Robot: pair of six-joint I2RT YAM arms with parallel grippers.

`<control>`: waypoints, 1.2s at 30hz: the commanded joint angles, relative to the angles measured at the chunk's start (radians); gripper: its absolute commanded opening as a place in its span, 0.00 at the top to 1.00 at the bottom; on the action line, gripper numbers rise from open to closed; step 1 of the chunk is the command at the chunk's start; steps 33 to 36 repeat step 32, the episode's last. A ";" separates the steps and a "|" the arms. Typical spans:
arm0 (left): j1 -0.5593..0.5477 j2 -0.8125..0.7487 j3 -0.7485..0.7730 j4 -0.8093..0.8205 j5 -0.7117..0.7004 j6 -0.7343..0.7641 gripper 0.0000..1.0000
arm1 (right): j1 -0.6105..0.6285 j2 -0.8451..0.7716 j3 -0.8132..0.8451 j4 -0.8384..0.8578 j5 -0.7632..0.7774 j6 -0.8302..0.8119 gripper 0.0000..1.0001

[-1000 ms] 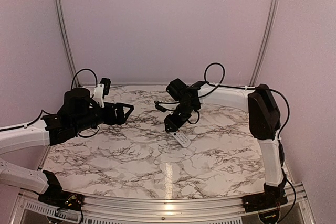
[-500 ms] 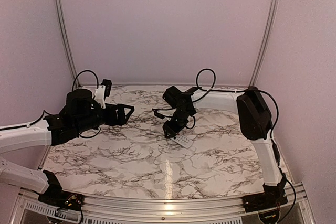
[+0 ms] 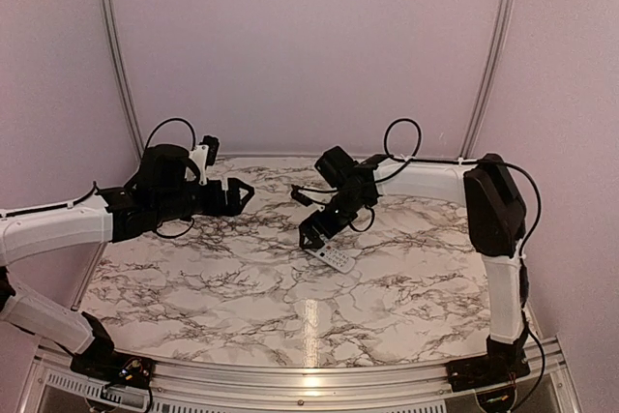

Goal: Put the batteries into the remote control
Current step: Reset both arms

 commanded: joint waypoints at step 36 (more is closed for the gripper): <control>0.124 0.135 -0.047 -0.013 -0.074 -0.130 0.01 | -0.390 -0.816 -1.007 0.848 -0.252 0.316 0.01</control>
